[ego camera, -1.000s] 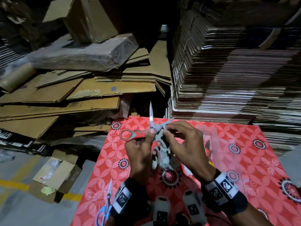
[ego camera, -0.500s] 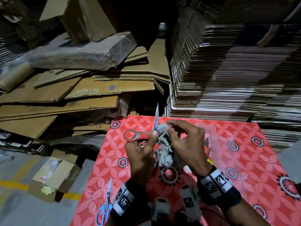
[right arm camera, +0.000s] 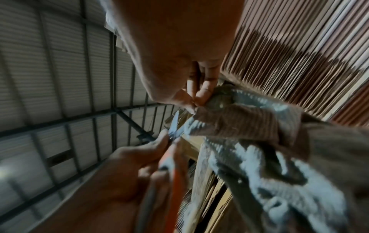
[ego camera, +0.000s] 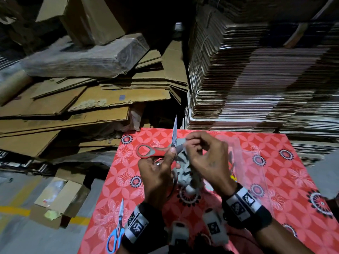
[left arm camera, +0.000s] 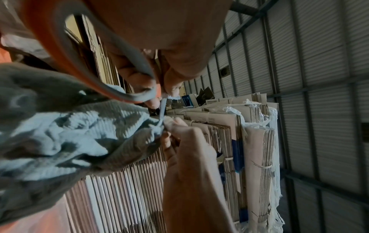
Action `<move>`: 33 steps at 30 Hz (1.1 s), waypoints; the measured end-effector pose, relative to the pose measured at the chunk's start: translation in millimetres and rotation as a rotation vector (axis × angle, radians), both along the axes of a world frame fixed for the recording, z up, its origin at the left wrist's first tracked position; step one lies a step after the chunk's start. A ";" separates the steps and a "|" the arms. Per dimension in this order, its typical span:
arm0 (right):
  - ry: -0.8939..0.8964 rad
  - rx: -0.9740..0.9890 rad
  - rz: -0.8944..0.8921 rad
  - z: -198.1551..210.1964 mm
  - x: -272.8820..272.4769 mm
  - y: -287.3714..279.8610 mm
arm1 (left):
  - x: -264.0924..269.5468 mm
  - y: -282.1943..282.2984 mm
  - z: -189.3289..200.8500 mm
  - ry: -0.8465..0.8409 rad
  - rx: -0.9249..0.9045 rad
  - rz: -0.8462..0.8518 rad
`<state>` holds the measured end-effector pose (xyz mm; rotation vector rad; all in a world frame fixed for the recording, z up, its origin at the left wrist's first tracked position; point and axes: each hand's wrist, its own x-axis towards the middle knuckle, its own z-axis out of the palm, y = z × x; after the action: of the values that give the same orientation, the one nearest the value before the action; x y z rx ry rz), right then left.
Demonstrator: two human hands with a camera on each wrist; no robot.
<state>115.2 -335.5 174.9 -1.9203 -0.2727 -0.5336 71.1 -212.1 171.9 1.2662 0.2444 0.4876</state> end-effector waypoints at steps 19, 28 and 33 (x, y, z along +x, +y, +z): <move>0.041 0.133 -0.045 8.9 27.3 -26.7 | -2.1 12.2 8.1 0.113 -0.060 -0.038; 0.012 0.189 0.102 22.4 26.1 -51.5 | 6.2 31.8 4.0 0.164 -0.168 -0.032; -0.026 0.146 0.167 26.3 22.3 -41.0 | 8.2 27.6 9.5 0.167 -0.316 -0.078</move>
<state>137.5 -376.5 201.2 -1.7325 -0.3966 -0.4549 79.3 -184.5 181.4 1.0033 0.3952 0.2635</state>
